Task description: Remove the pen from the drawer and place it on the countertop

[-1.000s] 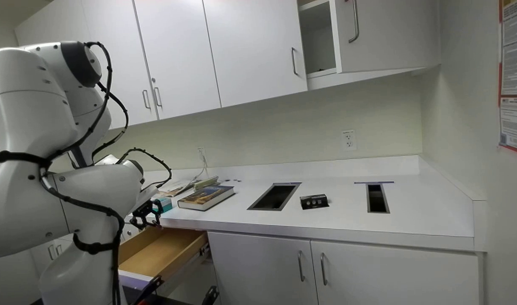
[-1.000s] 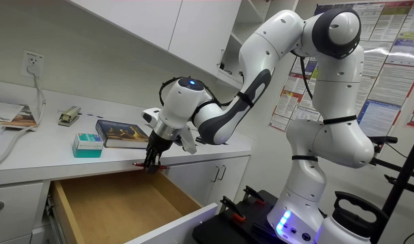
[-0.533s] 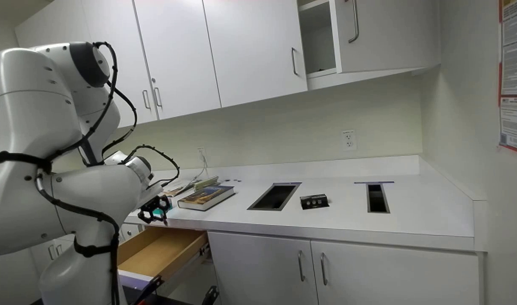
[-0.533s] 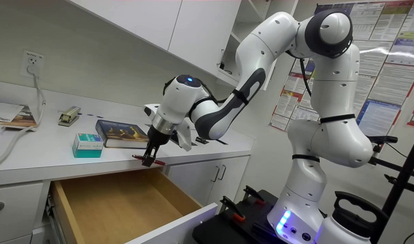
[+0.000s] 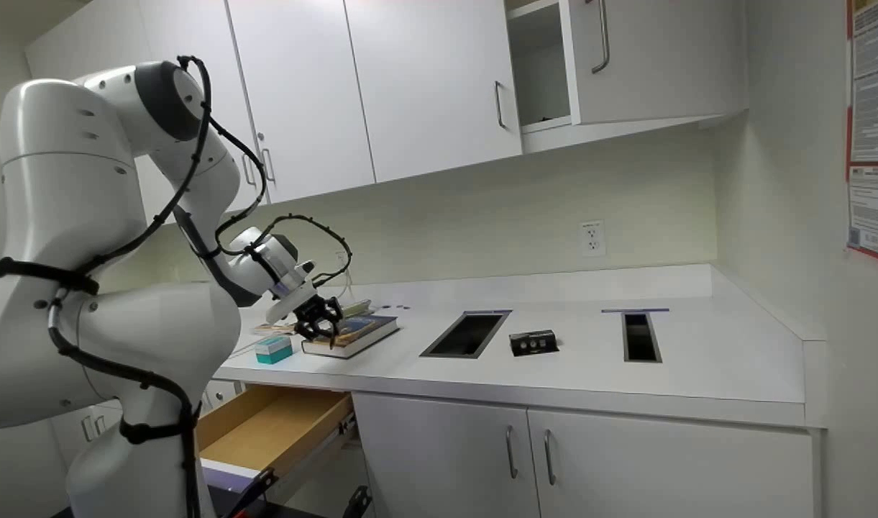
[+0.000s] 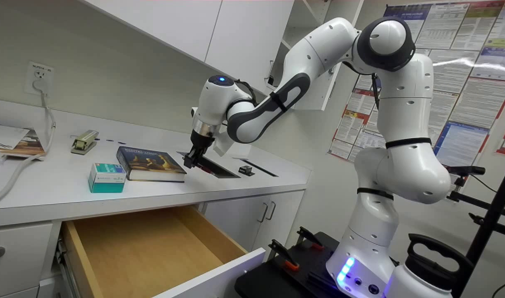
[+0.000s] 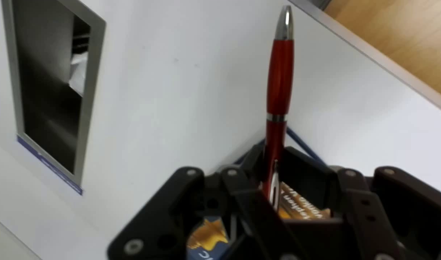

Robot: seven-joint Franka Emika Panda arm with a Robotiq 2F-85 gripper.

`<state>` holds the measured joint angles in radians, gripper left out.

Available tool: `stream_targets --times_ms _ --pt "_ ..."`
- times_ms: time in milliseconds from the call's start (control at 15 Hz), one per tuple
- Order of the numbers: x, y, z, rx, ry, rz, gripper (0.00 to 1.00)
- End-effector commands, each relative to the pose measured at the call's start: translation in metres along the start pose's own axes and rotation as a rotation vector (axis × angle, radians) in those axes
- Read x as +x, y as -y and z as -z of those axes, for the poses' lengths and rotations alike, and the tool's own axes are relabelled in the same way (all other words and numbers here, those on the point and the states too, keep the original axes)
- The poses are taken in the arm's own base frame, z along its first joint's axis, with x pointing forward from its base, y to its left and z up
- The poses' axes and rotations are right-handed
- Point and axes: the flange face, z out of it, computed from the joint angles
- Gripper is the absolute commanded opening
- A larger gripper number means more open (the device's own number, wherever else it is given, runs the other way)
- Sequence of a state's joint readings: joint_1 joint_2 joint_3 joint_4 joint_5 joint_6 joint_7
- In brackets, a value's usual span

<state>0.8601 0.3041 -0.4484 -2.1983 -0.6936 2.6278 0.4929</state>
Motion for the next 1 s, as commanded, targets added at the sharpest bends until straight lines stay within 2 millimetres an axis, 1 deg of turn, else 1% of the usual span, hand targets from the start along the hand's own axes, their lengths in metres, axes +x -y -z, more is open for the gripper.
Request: stream_targets --times_ms 0,133,400,733,933 --pt "0.008 -0.035 -0.002 -0.057 0.078 -0.183 0.05" --pt "0.005 -0.051 -0.012 -0.065 0.130 -0.288 0.05" --pt "-0.005 -0.070 -0.033 -0.026 0.144 -0.445 0.05" --pt "-0.016 -0.085 -0.058 0.053 0.137 -0.602 0.05" --pt "-0.017 -0.088 -0.071 0.135 0.145 -0.664 0.05"
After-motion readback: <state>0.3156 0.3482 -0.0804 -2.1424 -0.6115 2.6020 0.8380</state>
